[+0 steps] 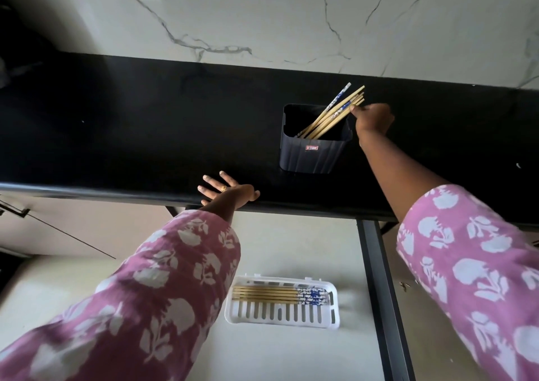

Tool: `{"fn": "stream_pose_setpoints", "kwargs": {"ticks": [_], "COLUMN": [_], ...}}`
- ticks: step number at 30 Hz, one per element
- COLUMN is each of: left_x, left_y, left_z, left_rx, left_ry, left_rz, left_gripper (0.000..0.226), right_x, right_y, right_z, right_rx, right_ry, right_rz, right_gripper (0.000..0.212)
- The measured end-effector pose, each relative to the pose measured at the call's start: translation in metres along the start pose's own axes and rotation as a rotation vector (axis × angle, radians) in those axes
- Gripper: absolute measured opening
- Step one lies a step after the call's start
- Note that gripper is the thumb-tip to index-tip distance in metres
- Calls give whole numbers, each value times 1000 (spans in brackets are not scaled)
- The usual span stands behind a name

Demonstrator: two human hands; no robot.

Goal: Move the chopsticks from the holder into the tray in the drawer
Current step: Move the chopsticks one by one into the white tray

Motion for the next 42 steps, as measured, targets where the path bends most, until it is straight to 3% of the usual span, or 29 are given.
{"fn": "stream_pose_setpoints", "kwargs": {"ticks": [3,8,12,19,30,34,38,42], "left_x": [-3,-4,-2,4,7,9,11,17], "left_y": [0,0,1,4,4,5,6,9], "left_z": [0,-1,-1,0,1,3,4,6], "left_rx": [-7,-15,-6,-5,2,21,38,56], "left_ry": [4,12,19,15,8,7,-6,-28], "left_rz": [15,14,14,4,7,7,12,-6], "left_gripper": [111,112,111,111,113,114,114,111], "right_x": [-11,-18,-16,-17,2,23,56,97], "right_y": [-14,-26,-25,-10,66,96,107,89], "right_z": [-7,-14,-15,-8,62,86,93,74], "right_rx": [-166,-194,-198,-280,-410,-581,-692,-613], "right_ry": [-299,-386,-310,-241,182,295,359,401], "right_rz": [42,69,74,17,-201,-235,-115,196], "right_gripper": [55,53,35,26,23,19,12,16]}}
Point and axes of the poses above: each hand's wrist, its own x-axis away from the middle knuckle, its own y-axis out of the back of the hand, z = x × y, the point moved 3 cm from there along -x, towards the middle knuckle, and after that the axes turned 11 degrees about -z, right-handed, at the moved point
